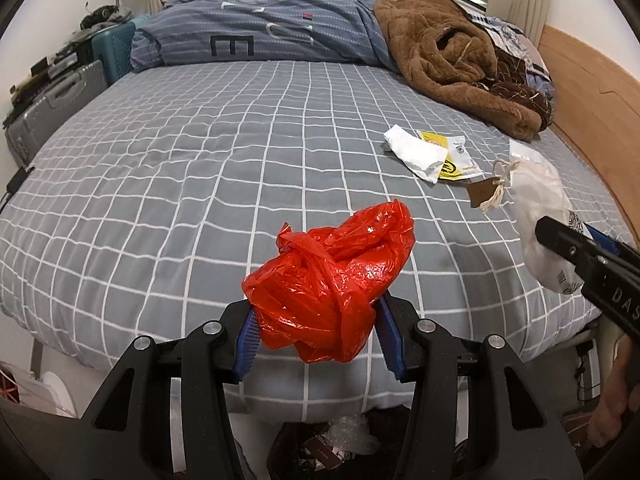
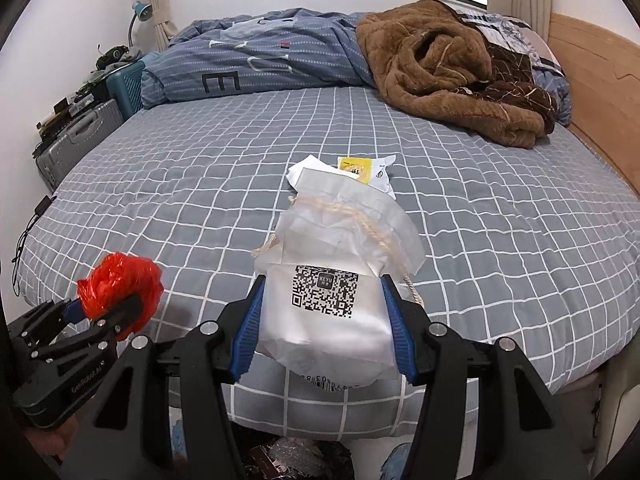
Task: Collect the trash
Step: 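Lift the red bag and white pouch and carry both down over the floor bin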
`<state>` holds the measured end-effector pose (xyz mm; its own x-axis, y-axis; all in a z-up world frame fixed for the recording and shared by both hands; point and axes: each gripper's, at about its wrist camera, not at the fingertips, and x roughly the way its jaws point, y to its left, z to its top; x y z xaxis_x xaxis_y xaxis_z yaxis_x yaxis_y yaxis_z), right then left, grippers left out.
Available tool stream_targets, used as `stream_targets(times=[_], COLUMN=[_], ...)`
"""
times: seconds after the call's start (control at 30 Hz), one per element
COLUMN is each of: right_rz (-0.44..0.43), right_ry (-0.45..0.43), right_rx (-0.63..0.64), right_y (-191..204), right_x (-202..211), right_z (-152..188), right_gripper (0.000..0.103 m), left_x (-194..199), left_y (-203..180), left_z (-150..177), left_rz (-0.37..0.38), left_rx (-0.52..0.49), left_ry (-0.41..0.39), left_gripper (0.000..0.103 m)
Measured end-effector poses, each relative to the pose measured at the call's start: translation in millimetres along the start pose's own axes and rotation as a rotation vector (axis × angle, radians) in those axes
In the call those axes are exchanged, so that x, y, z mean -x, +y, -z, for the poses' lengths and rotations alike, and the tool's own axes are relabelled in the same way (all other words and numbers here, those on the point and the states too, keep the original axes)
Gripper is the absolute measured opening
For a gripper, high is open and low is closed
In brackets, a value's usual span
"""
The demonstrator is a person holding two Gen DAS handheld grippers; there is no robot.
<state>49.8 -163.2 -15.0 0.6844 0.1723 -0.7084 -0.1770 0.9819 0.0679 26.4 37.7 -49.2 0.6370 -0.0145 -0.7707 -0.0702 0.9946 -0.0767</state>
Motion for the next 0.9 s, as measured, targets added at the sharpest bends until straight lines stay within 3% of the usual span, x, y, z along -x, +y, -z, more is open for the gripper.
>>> stream_targets(times=[0.9], right_rz=[-0.036], right_ry=[-0.016], right_rx=[0.033], right_y=[17], right_x=[51], right_z=[44], right_gripper=[0.053], left_x=[60], left_y=[-4], left_z=[46], left_rz=[0.025], left_rx=[0.016], left_ry=[0.000], left_gripper=[0.049])
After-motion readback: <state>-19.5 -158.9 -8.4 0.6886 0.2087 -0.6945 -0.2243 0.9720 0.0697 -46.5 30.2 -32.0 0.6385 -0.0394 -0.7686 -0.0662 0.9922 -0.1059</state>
